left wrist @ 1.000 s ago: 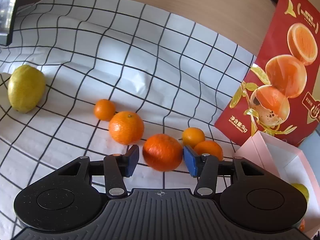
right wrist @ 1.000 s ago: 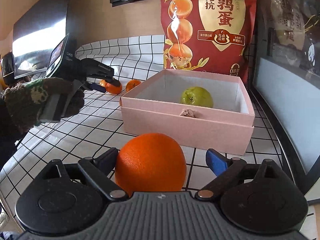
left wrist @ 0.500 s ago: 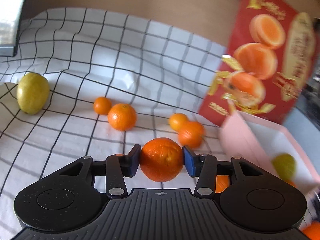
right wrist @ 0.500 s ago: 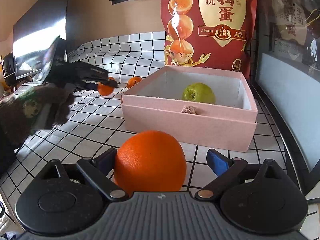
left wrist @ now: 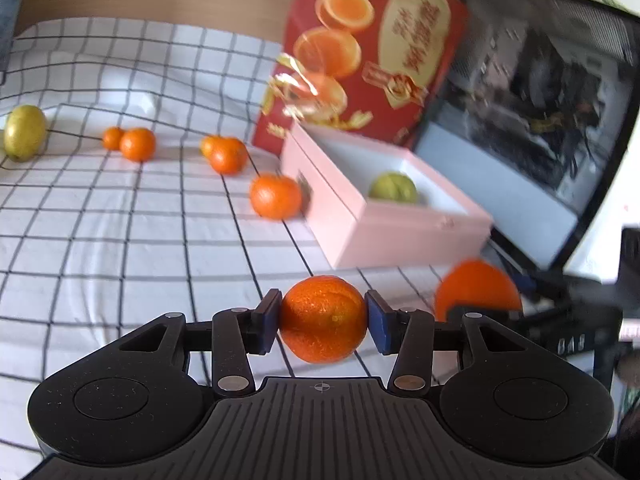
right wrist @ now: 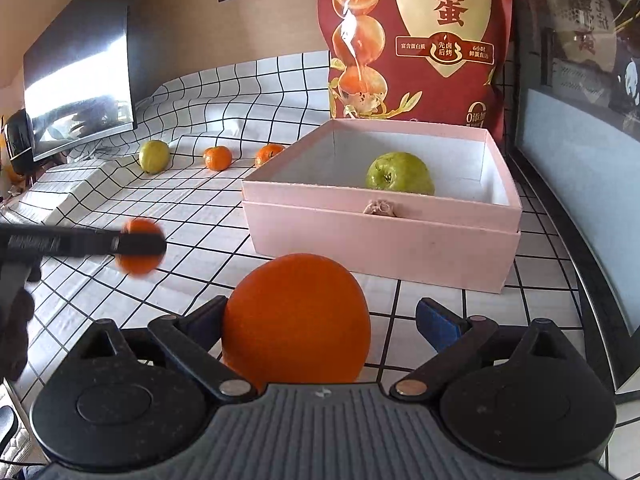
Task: Organize fruits
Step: 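Lift the large orange with the right tool while the left tool holds the mandarin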
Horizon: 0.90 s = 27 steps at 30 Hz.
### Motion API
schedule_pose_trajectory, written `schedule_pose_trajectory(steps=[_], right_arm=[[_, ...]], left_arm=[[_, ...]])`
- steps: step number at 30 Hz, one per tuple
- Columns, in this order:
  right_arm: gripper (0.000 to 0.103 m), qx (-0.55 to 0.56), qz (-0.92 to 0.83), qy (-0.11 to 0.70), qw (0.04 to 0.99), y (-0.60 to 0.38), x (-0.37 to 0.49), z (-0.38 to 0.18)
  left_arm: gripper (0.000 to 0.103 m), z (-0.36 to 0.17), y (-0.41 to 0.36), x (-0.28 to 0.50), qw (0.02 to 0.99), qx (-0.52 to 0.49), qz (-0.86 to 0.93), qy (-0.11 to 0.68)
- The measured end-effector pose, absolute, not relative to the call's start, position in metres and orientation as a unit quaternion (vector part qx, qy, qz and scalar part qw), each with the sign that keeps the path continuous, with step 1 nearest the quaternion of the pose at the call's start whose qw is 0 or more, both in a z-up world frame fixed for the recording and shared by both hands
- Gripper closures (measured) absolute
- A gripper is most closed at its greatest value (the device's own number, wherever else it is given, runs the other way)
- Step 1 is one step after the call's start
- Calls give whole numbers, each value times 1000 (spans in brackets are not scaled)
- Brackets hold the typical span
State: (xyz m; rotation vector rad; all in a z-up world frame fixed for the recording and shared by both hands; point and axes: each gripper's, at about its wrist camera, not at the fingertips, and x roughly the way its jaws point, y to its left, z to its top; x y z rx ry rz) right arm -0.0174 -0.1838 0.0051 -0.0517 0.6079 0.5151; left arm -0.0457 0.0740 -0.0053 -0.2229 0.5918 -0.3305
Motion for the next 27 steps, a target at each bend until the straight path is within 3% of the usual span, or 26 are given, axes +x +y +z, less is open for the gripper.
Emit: schedule_pose_trajectory(steps=[27], right_arm=[[0, -59, 246, 367, 895, -165, -19, -2]], left_arm=[[52, -17, 71, -44, 942, -115, -110, 294]])
